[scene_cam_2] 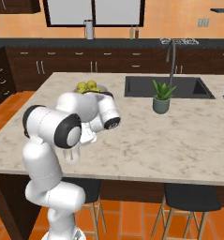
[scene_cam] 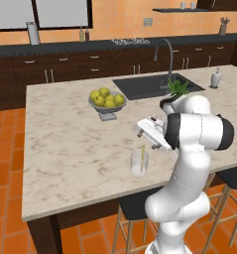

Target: Take a straw from the drawer in front and place it inside the glass cup on the dining counter.

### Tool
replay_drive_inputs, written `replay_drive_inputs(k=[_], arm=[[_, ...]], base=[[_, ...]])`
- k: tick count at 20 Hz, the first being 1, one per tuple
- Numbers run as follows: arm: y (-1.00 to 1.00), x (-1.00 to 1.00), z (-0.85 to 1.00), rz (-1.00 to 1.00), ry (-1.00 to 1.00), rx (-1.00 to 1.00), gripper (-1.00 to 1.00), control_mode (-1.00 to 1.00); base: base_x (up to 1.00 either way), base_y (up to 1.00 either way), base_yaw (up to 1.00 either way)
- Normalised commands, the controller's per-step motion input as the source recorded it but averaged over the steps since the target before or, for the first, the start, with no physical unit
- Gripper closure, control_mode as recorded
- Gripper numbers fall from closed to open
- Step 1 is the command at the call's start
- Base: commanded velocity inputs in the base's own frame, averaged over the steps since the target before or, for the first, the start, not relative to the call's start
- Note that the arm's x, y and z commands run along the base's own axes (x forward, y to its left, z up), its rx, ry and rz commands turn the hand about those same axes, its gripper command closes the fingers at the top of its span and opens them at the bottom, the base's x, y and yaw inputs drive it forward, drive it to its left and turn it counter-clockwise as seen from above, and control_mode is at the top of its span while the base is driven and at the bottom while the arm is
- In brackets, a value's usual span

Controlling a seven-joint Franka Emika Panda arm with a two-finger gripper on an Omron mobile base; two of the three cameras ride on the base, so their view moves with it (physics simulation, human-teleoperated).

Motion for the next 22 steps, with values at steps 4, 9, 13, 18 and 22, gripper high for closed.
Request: replay_drive_inputs(k=[4, 9, 13, 18, 22], arm=[[-0.05, -0.6, 1.0, 0.0, -0.55, -0.05, -1.0, -1.0], [0.04, -0.96, 0.71, 0.0, -0.72, -0.27, -1.0, -1.0], [0.26, -1.0, 0.26, 0.01, -0.78, -0.39, -1.0, -1.0], [0.44, -0.92, 0.03, 0.01, -0.81, -0.44, -1.0, -1.0], [0.59, -0.54, 0.0, 0.0, -0.64, -0.41, -1.0, -1.0]], base=[[0.0, 0.0, 0.0], [0.0, 0.0, 0.0], [0.0, 0.0, 0.0], [0.0, 0.0, 0.0], [0.0, 0.0, 0.0]])
